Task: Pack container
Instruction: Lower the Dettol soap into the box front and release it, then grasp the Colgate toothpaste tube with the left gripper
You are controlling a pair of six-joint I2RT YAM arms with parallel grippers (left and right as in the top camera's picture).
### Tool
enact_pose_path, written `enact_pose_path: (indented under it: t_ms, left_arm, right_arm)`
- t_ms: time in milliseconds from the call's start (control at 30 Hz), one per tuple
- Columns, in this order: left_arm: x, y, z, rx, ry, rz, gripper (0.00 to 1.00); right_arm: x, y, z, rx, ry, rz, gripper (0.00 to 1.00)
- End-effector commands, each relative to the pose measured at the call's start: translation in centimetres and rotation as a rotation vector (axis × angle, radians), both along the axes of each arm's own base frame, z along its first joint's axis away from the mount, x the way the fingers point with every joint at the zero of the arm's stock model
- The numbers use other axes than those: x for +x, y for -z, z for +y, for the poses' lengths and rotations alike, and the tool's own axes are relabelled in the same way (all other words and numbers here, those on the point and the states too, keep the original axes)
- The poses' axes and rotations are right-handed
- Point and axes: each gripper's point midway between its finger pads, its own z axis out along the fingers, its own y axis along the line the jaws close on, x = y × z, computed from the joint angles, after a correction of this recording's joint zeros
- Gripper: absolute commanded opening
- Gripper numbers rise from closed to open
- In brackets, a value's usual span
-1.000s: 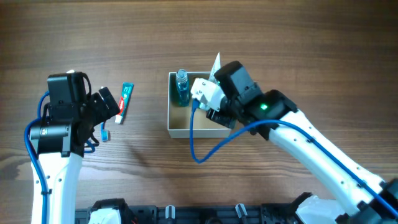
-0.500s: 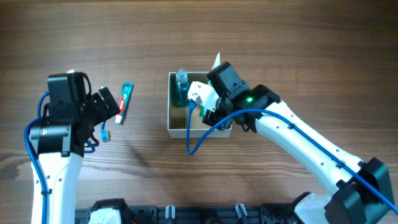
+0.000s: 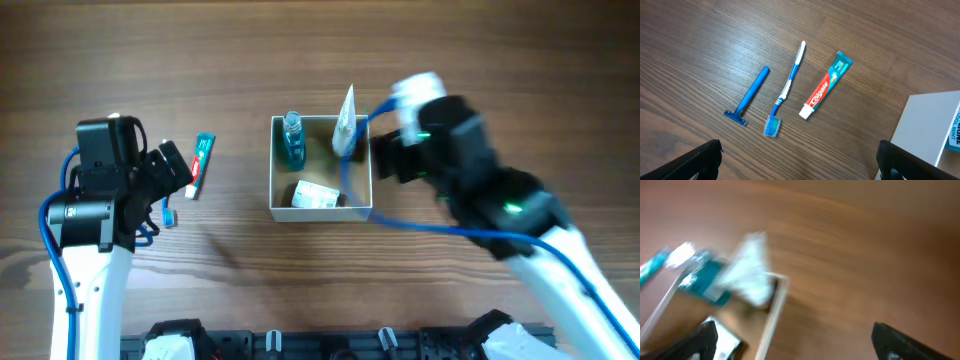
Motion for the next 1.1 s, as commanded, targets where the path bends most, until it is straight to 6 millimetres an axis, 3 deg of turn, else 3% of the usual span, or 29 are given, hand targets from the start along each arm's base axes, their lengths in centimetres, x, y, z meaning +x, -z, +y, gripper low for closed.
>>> enact_pose_path:
  t_ms: [0, 67, 200, 267, 400, 533, 833, 1067]
  left_arm:
    - [0.8, -0.3, -1.7, -0.025, 0.164, -0.004, 1.0]
    - [1.3, 0.8, -2.0, -0.007, 0.228, 0.041, 1.0]
    - [2.9, 5.6, -2.6, -0.015, 0.283, 0.203, 1.0]
    - [4.1, 8.6, -2.8, -0.015, 0.322, 0.283, 1.0]
    - [5.3, 12.6, -3.7, -0.003, 0.414, 0.386, 1.0]
    - [6.4, 15.6, -3.8, 0.009, 0.468, 0.43, 1.0]
    - [9.1, 17.4, -3.8, 0.079, 0.611, 0.381, 1.0]
    - [8.3, 20.9, -3.7, 0.047, 0.614, 0.468, 1.0]
  right_arm:
    - [0.4, 1.1, -6.1, 0.286, 0.407, 0.093, 1.0]
    - [0.5, 3.4, -7.0, 0.336, 0.383, 0.189, 1.0]
    - [0.4, 7.5, -8.0, 0.341, 0.415, 0.345, 1.0]
    - [0.5, 9.0, -7.9, 0.317, 0.418, 0.399, 1.0]
    - [0.8, 11.1, -7.9, 0.286, 0.419, 0.463, 1.0]
    - [0.9, 12.3, -7.9, 0.261, 0.407, 0.498, 1.0]
    - [0.9, 12.7, -7.9, 0.232, 0.381, 0.511, 1.0]
    - [0.9, 12.7, -8.0, 0.203, 0.349, 0.505, 1.0]
